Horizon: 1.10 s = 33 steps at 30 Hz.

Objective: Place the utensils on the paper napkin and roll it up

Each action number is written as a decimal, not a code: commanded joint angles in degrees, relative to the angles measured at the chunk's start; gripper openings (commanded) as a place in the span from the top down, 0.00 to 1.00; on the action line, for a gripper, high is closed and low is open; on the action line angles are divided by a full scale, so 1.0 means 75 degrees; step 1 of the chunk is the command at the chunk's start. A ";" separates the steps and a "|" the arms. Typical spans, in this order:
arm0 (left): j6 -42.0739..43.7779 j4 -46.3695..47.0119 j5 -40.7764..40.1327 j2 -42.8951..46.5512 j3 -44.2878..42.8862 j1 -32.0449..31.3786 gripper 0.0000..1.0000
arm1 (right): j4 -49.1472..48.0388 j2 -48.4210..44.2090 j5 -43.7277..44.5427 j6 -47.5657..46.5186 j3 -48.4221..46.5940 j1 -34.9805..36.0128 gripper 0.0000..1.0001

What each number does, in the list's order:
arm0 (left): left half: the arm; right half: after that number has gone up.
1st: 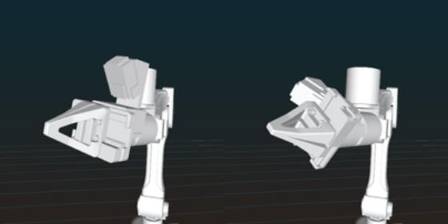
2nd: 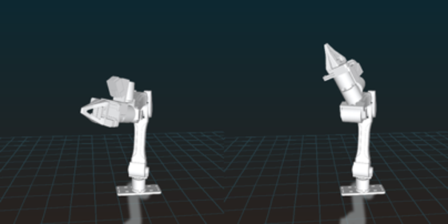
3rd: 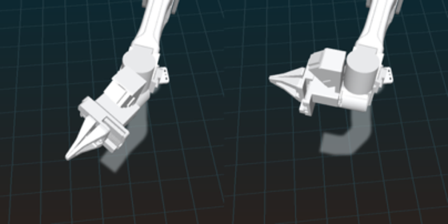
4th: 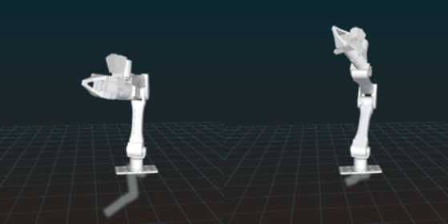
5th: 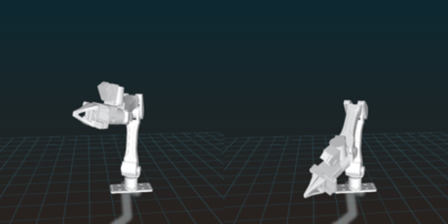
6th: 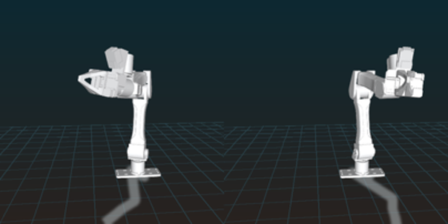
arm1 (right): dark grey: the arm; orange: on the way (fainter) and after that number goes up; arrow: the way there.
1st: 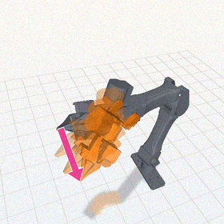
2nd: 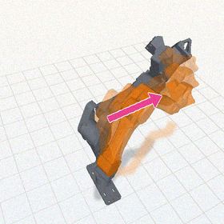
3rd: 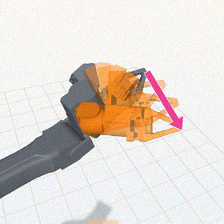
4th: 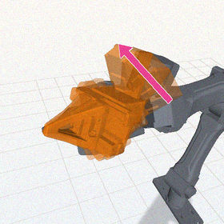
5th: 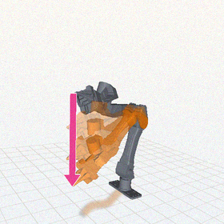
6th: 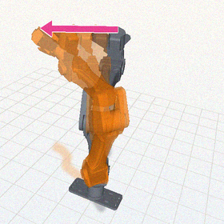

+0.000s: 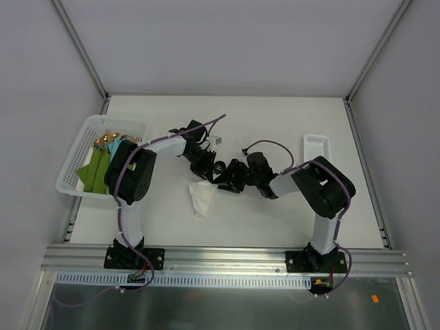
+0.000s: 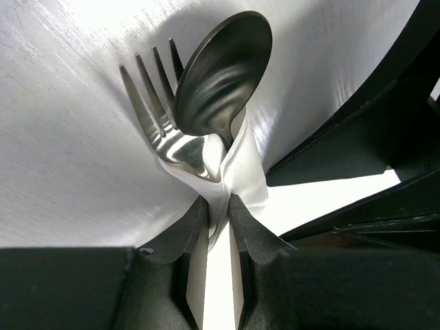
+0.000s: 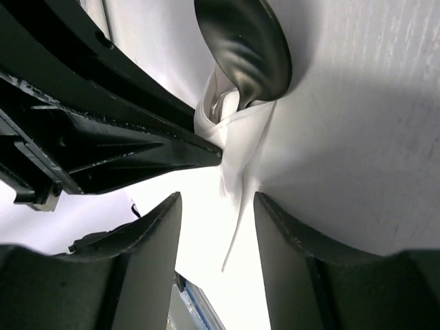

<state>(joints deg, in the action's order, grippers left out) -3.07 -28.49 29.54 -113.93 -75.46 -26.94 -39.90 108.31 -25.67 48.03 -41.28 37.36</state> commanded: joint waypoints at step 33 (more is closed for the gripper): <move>-0.0375 0.0658 0.2529 0.1140 0.0476 0.0990 1.00 | -0.3632 0.1390 -0.0163 0.0311 0.1308 -0.0142 0.32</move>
<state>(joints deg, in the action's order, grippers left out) -4.10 -24.40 42.11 -109.36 -72.20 -20.12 -69.23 114.85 -29.32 53.12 -33.76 36.40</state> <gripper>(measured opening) 0.112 0.666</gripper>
